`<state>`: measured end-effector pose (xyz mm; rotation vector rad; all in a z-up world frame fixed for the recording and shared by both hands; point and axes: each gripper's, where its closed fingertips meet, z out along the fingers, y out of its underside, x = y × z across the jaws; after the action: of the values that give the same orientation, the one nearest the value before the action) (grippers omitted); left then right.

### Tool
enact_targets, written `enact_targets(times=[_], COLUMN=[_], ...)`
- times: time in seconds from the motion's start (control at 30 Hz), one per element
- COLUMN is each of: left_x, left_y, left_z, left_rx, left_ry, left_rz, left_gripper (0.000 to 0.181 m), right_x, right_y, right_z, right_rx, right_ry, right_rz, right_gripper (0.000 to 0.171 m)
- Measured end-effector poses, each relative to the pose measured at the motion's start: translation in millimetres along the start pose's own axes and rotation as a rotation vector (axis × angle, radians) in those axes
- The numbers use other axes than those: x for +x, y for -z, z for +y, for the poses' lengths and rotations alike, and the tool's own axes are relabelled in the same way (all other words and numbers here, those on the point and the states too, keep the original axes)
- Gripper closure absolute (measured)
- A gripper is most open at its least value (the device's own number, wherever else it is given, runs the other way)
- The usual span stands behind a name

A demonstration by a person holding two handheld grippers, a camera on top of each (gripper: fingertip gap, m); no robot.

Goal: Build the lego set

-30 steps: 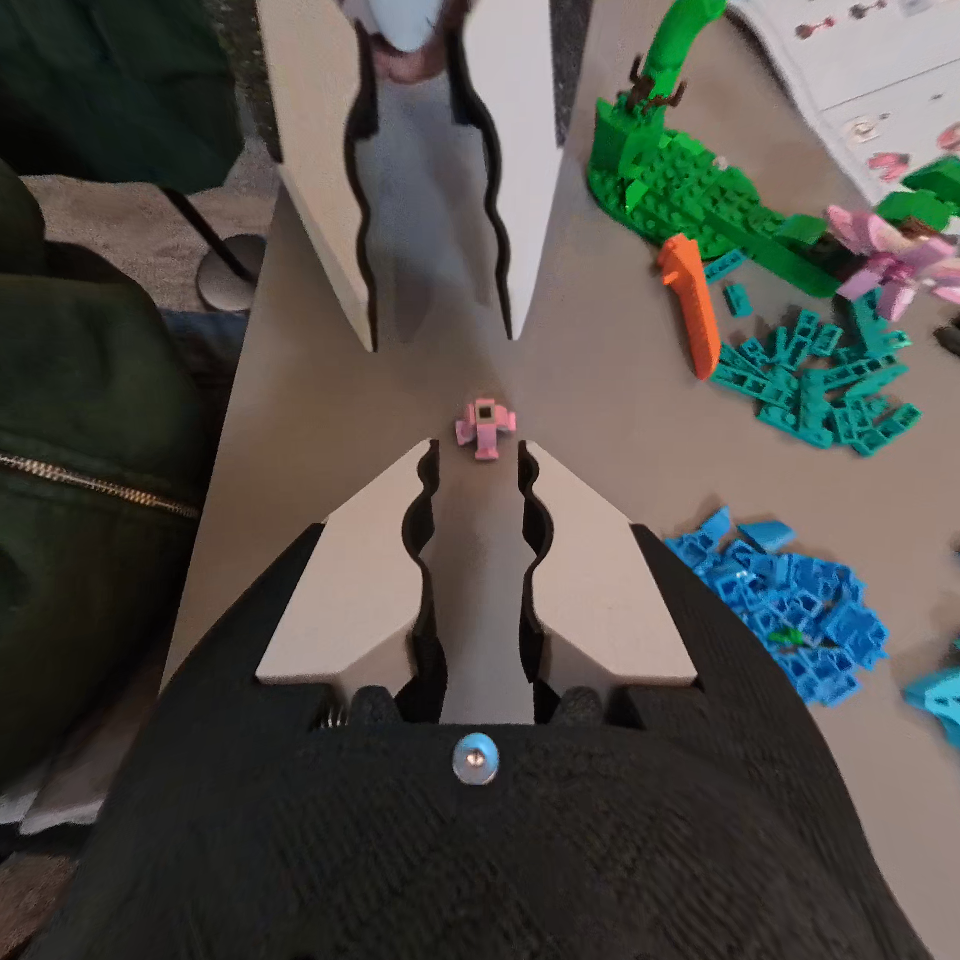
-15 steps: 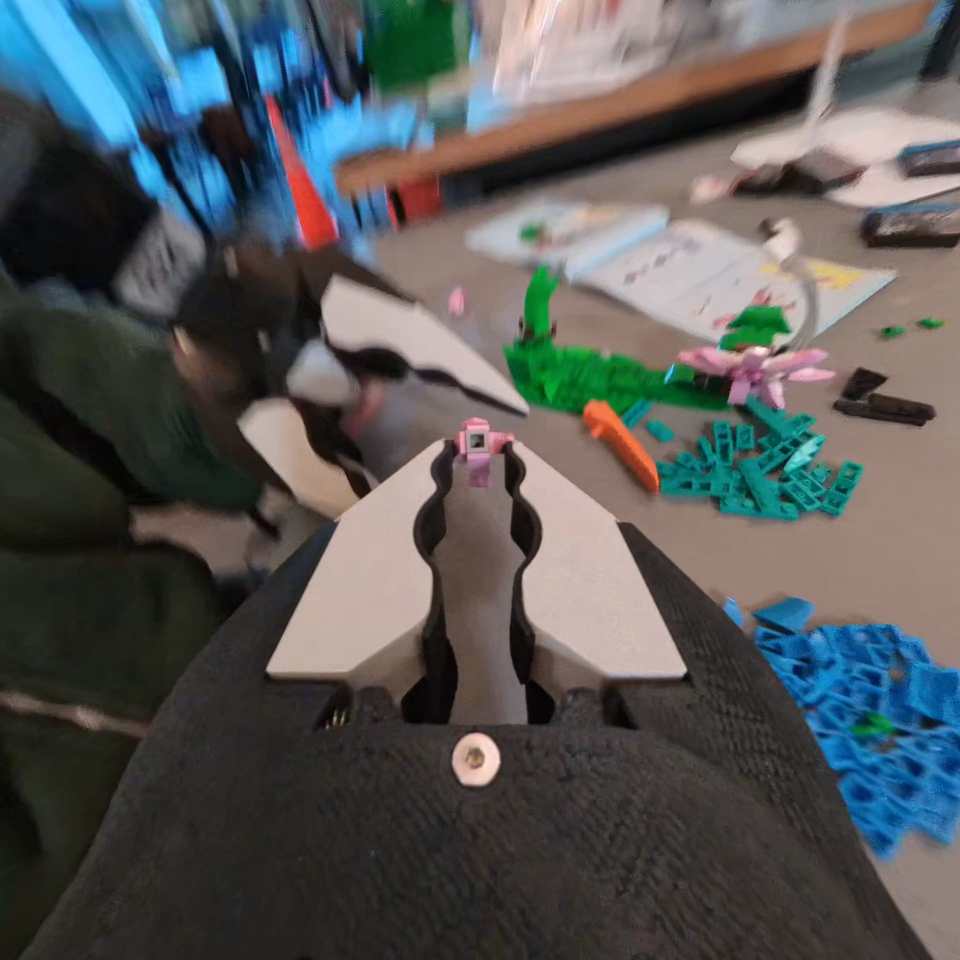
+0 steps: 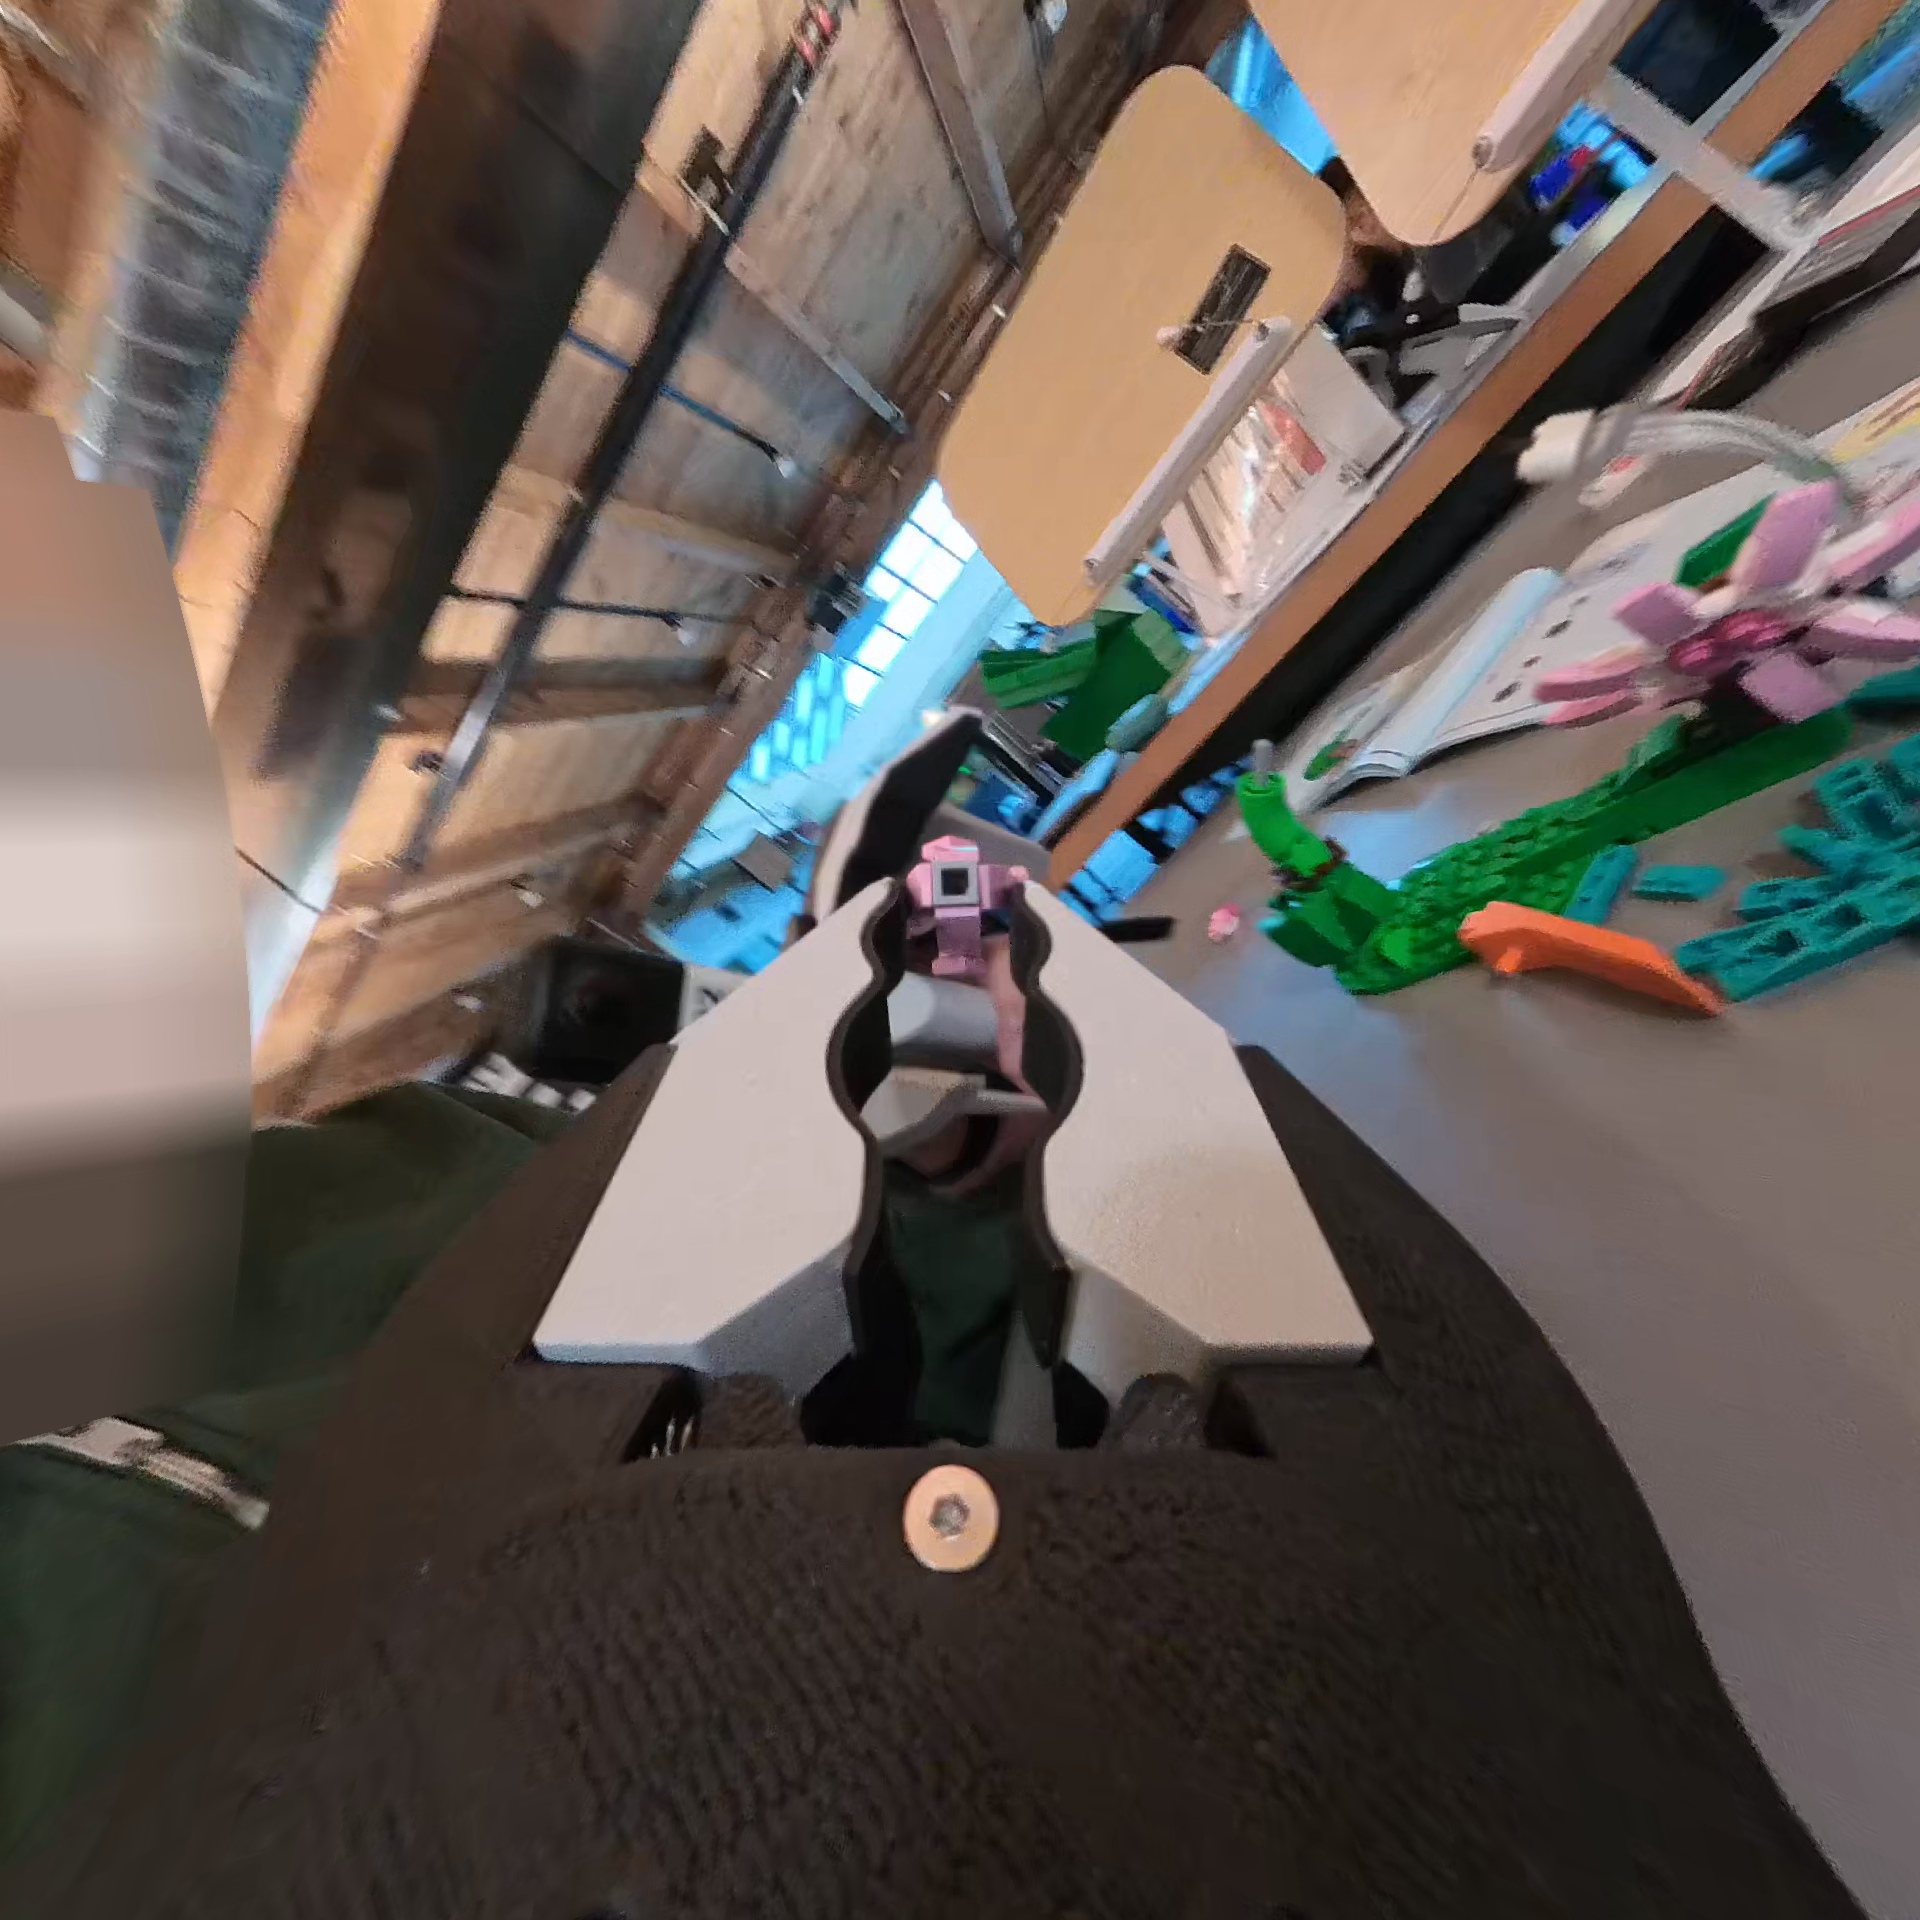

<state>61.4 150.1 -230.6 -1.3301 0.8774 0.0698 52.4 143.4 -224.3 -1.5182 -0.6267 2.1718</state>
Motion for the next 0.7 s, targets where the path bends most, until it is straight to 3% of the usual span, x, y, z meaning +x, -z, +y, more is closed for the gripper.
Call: enact_targets(times=[0.1, 0.33, 0.47, 0.7], left_x=[-3.2, 0.7, -1.6, 0.3], left_y=[1.9, -2.9, -2.3, -9.4], left_z=[5.6, -5.1, -9.3, -14.2], left_rx=[-0.039, -0.073, -0.099, -0.105], left_ry=[-0.021, -0.205, -0.275, -0.371], left_rz=[-0.005, -0.041, -0.068, -0.111], left_gripper=[0.112, 0.135, 0.140, 0.143], right_x=[-0.1, -6.4, -9.5, -14.1], right_y=[4.0, 3.2, 6.7, 1.4], right_z=[-4.1, -2.3, -10.9, -10.6], right_rx=[0.002, 0.015, 0.084, 0.149], right_ry=[0.148, 0.335, 0.548, 0.718], right_rz=[0.068, 0.153, 0.270, 0.402], right_gripper=[0.153, 0.153, 0.153, 0.154])
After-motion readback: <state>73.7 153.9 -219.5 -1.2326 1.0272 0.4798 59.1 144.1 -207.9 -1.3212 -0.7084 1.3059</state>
